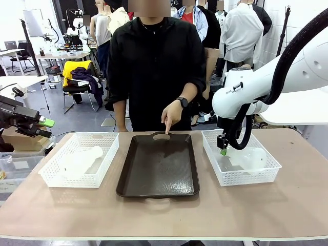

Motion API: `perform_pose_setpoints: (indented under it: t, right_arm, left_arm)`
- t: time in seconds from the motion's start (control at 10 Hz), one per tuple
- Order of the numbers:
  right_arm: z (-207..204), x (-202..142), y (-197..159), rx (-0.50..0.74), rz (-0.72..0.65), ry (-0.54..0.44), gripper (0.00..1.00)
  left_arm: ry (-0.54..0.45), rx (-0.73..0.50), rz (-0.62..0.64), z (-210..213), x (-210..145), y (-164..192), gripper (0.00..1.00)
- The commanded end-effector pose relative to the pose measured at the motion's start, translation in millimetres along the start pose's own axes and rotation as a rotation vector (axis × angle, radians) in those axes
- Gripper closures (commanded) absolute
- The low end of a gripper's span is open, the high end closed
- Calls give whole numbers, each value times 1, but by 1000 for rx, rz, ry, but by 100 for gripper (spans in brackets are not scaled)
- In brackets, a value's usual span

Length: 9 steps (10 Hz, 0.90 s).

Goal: Prepare the laboratory tools.
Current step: While moving the picked Big flask to the Handle tray indicated by the person, stop as directed by the person.

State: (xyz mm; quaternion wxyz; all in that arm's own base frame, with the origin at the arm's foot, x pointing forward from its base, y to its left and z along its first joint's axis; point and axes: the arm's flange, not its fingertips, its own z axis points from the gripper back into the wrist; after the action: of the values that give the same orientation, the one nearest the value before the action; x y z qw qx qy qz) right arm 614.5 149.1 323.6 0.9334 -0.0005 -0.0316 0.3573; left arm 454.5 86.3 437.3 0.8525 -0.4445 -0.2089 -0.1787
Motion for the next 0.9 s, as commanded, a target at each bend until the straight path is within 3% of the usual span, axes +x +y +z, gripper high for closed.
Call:
perform_pose_setpoints:
  t: [0.0,0.4,0.8]
  right_arm:
    - [-1,1,-1,-1,-1,-2,100]
    - [0,0,0,0,0,0,100]
    - [52,-32,-10,-85,-10,-36,100]
  left_arm:
    - [2,2,-3,2,0,-1,0]
    - [2,2,-3,2,0,-1,0]
    - [2,2,-3,2,0,-1,0]
